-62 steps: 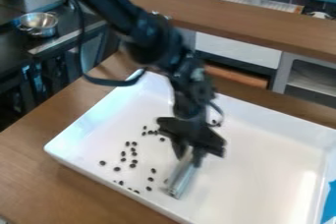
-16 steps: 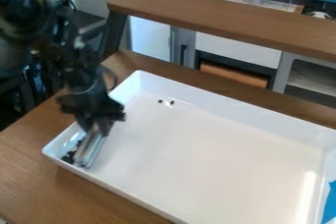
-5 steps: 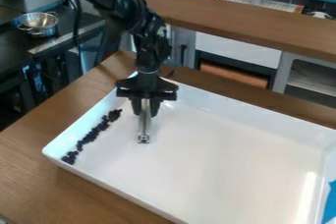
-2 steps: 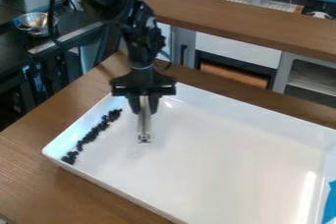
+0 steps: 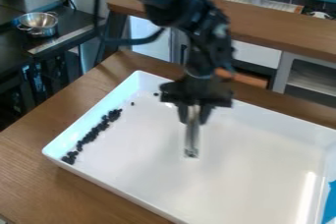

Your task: Sweep into pile

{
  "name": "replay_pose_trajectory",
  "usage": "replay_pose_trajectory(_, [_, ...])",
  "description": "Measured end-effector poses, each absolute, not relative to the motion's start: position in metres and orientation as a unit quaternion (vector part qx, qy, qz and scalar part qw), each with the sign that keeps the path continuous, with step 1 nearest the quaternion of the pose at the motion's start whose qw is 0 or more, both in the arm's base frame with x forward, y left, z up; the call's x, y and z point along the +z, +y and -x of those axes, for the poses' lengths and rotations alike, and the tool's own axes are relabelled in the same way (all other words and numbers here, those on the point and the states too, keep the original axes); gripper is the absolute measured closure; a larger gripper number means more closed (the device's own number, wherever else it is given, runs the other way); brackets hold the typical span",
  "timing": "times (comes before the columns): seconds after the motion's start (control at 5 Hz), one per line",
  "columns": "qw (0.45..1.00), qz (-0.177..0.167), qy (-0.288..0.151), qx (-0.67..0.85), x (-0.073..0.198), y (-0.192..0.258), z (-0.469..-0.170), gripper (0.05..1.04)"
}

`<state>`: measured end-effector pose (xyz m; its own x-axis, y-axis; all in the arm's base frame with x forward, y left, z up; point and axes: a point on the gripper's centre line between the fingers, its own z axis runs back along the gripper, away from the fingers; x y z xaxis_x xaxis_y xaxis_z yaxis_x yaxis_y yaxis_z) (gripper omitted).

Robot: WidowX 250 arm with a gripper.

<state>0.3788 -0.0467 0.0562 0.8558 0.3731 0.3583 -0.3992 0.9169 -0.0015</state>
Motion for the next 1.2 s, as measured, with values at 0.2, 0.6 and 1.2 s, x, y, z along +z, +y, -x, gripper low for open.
replay_pose_trajectory(0.2, [0.961, -0.035, -0.205, 0.182, 0.072, -0.098, -0.385, 0.742])
replay_pose_trajectory(0.6, [0.969, -0.069, -0.179, 0.153, 0.049, -0.151, -0.388, 0.742])
replay_pose_trajectory(1.2, [0.988, -0.114, -0.102, 0.014, 0.015, -0.151, -0.375, 0.108])
